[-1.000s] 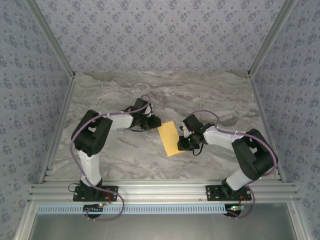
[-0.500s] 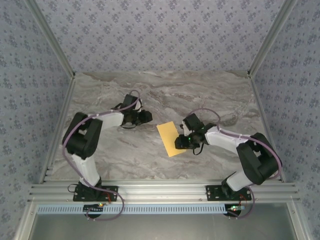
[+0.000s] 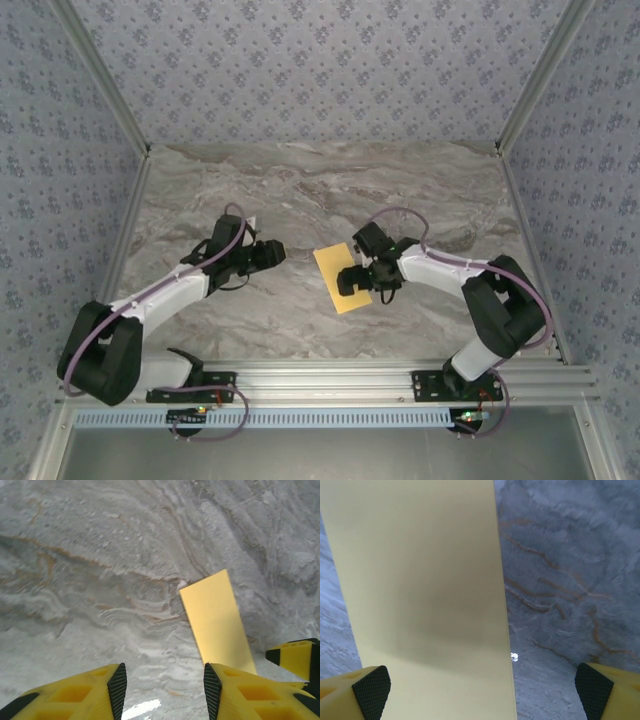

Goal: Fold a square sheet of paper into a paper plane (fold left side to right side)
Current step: Rotate the square sheet of paper at the center of the table.

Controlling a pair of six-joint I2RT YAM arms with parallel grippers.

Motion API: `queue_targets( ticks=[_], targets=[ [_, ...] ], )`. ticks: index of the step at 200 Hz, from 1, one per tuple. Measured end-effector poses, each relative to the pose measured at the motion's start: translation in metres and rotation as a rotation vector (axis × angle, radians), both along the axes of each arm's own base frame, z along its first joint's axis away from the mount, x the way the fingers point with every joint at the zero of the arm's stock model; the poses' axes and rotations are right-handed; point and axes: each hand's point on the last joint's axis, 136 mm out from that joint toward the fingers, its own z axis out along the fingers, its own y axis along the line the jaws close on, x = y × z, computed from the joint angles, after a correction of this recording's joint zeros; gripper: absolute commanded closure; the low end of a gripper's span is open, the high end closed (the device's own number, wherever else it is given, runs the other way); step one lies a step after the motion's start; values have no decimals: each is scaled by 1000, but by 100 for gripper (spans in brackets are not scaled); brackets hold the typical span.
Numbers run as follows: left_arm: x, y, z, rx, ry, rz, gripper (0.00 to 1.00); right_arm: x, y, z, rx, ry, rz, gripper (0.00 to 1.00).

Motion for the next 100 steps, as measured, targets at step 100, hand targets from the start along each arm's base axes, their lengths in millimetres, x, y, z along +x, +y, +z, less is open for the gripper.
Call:
queue_targets(
  ticks=[100],
  targets=[
    [-5, 9, -5, 31, 5, 26, 52, -23, 29, -3, -31, -14, 40, 0]
  ],
)
